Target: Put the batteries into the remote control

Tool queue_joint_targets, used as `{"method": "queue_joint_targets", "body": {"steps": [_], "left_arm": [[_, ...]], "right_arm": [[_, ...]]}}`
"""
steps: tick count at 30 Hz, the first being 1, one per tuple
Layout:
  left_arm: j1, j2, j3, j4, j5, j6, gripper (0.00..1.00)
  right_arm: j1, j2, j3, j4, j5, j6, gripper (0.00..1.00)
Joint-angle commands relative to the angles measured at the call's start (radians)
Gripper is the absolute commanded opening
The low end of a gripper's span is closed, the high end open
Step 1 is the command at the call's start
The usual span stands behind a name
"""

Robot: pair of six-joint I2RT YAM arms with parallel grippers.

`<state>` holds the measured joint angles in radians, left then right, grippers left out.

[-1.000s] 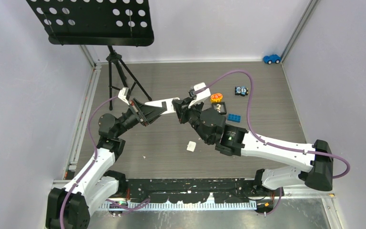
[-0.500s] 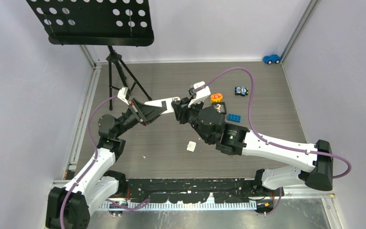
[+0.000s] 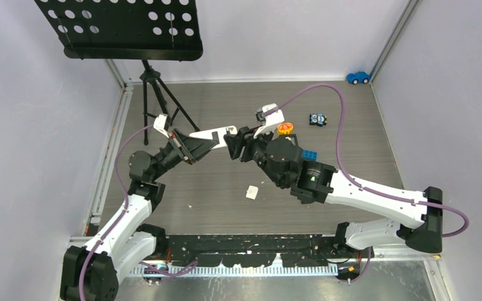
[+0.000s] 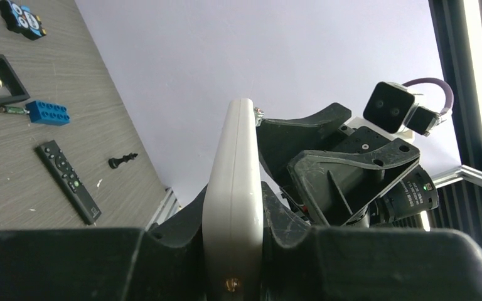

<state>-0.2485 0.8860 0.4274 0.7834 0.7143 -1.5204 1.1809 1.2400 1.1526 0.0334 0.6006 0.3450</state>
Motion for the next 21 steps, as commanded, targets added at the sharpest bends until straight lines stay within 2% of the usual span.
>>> {"method": "queue_joint_targets", "body": {"steps": [1,7,10,12,15,21], "left_arm": [[-0.002,-0.016,0.01,0.102,-0.027,0.038,0.0],[-0.002,-0.038,0.005,0.081,-0.058,0.09,0.0],[-0.002,-0.058,-0.005,0.074,-0.08,0.109,0.0],[-0.002,-0.068,-0.012,0.074,-0.086,0.122,0.0],[-0.002,-0.078,-0.019,0.076,-0.093,0.129,0.0],[-0.001,-0.089,-0.025,0.1,-0.09,0.113,0.0]], "right_arm": [[-0.002,-0.076,0.033,-0.048,-0.004,0.1,0.56],[-0.001,-0.175,-0.095,0.006,0.1,0.341,0.62],[-0.002,-0.176,-0.125,-0.027,0.142,0.509,0.71],[-0.001,-0.171,-0.155,-0.009,0.116,0.617,0.75],[-0.001,-0.152,-0.202,0.117,0.038,0.735,0.76],[0.0,-0.087,-0.21,0.267,-0.001,0.834,0.79]]}}
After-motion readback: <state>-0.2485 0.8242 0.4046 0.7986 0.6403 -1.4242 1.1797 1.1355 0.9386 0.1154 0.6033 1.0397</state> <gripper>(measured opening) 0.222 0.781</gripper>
